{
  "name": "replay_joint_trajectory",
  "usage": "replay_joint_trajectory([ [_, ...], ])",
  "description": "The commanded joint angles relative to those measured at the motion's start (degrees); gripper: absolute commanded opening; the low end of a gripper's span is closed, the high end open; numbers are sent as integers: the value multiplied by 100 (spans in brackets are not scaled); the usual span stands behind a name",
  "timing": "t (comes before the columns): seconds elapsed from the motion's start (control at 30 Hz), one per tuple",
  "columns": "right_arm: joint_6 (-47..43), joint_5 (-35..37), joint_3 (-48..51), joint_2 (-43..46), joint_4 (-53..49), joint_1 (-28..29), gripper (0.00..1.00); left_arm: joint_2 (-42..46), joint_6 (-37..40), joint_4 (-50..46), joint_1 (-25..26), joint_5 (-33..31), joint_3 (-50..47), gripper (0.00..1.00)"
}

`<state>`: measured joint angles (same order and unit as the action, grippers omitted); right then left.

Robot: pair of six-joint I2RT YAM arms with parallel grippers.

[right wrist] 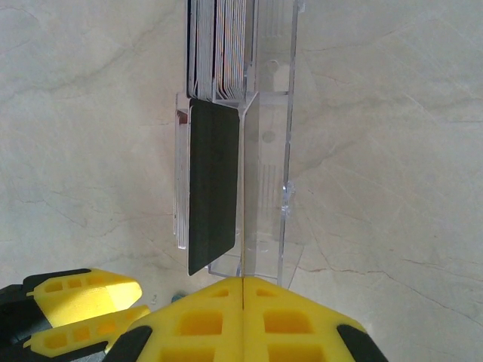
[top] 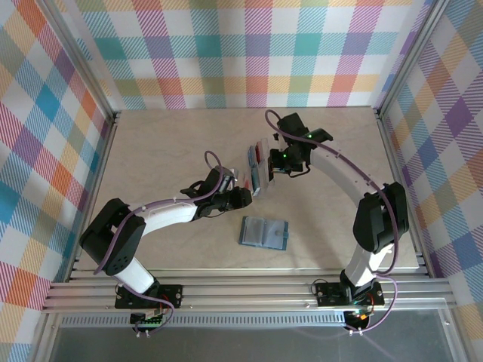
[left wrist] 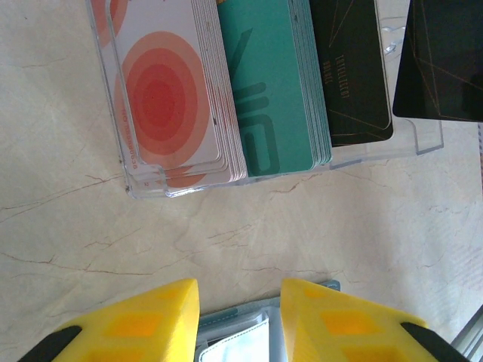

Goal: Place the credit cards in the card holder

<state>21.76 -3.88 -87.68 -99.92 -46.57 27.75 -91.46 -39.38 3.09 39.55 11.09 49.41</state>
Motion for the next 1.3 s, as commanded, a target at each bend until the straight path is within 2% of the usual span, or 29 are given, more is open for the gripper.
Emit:
replay_joint_trajectory([
  [0.0,-65,-60,-170,-95,-134,-35,0,-54,106,5,-64,63,102,34],
  [0.53,-75,-410,-192,-516,-2,-33,0,-82,95,60,-61,68,48,34],
  [0.73,-66,-620,-174,-533,93,-35,14,-93,92,61,-61,68,44,34],
  [0.87,-60,-673,-171,-572,112,-33,19,-91,96,66,-61,60,33,34],
  [1.27,-40,-581,-208,-670,114,7,16,-48,88,54,-61,58,21,34],
])
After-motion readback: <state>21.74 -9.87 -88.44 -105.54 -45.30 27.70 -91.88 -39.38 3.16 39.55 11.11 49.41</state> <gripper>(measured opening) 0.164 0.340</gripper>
